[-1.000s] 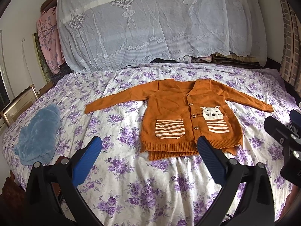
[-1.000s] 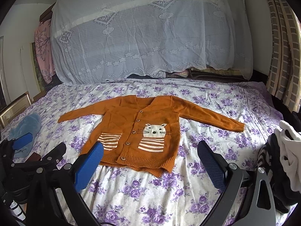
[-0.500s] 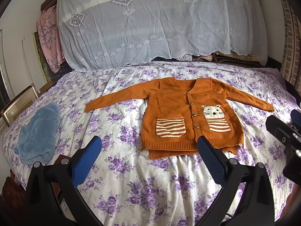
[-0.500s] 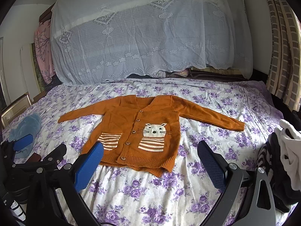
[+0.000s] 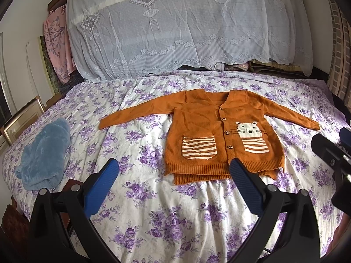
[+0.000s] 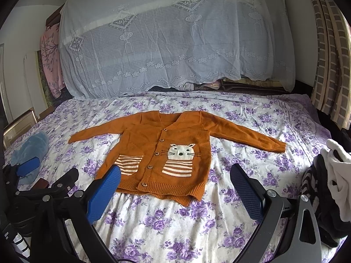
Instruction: Fold small clothes
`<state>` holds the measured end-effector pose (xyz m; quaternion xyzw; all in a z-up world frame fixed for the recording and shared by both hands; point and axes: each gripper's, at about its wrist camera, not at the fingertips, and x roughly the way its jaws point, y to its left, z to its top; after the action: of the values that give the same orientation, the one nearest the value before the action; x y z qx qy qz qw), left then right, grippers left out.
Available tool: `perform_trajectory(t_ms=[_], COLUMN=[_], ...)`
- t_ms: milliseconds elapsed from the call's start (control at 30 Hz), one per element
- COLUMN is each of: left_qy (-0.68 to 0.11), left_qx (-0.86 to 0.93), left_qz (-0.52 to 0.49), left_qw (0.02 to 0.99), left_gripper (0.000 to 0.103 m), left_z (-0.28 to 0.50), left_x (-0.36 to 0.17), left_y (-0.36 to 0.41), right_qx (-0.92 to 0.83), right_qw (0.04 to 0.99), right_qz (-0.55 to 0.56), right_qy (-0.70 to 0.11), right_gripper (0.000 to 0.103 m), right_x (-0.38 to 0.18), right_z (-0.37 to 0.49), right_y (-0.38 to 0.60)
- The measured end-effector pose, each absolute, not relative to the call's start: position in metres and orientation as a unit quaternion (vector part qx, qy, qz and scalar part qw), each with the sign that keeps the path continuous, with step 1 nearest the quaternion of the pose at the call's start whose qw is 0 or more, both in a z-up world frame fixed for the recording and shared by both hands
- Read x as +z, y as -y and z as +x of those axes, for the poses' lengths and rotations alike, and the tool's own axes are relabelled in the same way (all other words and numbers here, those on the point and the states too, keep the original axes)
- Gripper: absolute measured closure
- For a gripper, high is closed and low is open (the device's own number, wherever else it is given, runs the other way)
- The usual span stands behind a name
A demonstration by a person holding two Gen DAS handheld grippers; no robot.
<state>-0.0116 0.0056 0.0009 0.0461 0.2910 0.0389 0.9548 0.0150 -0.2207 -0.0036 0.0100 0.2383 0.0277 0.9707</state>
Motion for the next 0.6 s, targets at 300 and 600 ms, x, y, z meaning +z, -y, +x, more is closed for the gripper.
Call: perform_trajectory(t_ms=[300, 600], left_qy=[-0.293, -0.304], left_qx=[0.039, 0.038], left_qz=[0.044, 0.039], left_qw=[0.954, 0.951], left_gripper=[0.004, 0.004], left_z=[-0.013, -0.011], left_x=[-0.002, -0.014], left_y=[-0.007, -0.010], right_qx=[0.029, 0.028], right_qw=[0.971, 0.969], right_qz=[0.011, 0.012], right_qy=[-0.239, -0.243], right_gripper=[0.003, 0.003], right_x=[-0.004, -0.007], right_z=[0.015, 0.016], right_y=[0.219, 0.217])
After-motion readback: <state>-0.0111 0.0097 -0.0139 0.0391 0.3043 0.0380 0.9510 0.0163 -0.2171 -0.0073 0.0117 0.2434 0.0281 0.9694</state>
